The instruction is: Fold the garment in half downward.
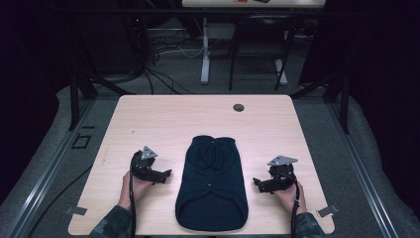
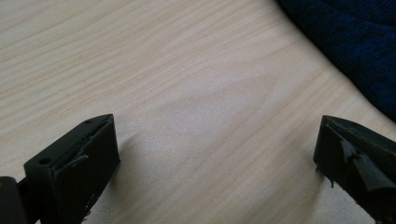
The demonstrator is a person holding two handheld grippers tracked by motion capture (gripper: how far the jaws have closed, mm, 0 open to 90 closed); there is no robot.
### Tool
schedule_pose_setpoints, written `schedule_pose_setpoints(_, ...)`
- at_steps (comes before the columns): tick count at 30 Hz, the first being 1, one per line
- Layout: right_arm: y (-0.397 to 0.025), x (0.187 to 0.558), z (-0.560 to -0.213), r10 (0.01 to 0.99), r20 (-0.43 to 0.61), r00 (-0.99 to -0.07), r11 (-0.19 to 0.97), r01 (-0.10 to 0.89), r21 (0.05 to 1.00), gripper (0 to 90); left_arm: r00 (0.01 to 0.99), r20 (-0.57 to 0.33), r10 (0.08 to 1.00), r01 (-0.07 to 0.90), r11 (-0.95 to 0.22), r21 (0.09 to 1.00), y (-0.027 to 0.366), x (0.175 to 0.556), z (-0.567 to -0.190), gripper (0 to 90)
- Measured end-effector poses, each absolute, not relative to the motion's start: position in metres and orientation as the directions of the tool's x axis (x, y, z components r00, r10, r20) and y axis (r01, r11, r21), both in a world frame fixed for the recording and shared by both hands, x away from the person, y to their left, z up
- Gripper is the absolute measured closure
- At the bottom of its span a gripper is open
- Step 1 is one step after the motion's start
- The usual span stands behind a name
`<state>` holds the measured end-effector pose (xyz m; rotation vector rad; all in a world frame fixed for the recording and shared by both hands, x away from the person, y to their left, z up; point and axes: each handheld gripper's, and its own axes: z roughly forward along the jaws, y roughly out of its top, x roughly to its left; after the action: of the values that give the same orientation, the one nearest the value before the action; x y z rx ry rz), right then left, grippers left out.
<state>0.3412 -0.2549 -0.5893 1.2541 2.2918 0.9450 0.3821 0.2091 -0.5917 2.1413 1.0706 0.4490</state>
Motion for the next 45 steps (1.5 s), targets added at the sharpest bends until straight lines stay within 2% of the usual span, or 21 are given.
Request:
schedule_pose_setpoints(20, -0.255, 0.343, -0.590, 0.836, 0.003, -0.549, 0.387, 0.592, 0.707, 0.0, 0.604, -0.002, 0.797, 0.561, -0.422, 0.712, 0.209, 0.383, -0.592, 0.0)
schedule_pose_setpoints(27, -0.252, 0.344, -0.588, 0.853, 0.002, -0.523, 0.375, 0.614, 0.695, 0.0, 0.609, 0.000, 0.793, 0.563, -0.432, 0.704, 0.208, 0.384, -0.590, 0.7)
schedule_pose_setpoints(30, -0.251, 0.344, -0.587, 0.855, 0.008, -0.519, 0.376, 0.630, 0.679, 0.0, 0.596, -0.029, 0.803, 0.582, -0.407, 0.704, 0.206, 0.388, -0.587, 2.5)
schedule_pose_setpoints(34, -0.253, 0.347, -0.580, 0.843, 0.099, -0.529, 0.330, 0.653, 0.682, 0.0, 0.596, -0.046, 0.802, 0.580, -0.389, 0.716, 0.204, 0.393, -0.583, 0.6)
schedule_pose_setpoints(39, -0.251, 0.348, -0.569, 0.833, 0.119, -0.540, 0.319, 0.645, 0.694, 0.0, 0.604, -0.071, 0.793, 0.572, -0.371, 0.731, 0.200, 0.396, -0.577, 0.1)
schedule_pose_setpoints(40, -0.248, 0.348, -0.564, 0.824, 0.132, -0.550, 0.319, 0.645, 0.695, 0.0, 0.615, -0.109, 0.781, 0.577, -0.352, 0.737, 0.199, 0.399, -0.574, 0.1)
schedule_pose_setpoints(45, -0.240, 0.350, -0.557, 0.806, 0.134, -0.577, 0.340, 0.636, 0.693, 0.0, 0.608, -0.163, 0.777, 0.596, -0.311, 0.740, 0.196, 0.404, -0.572, 0.2)
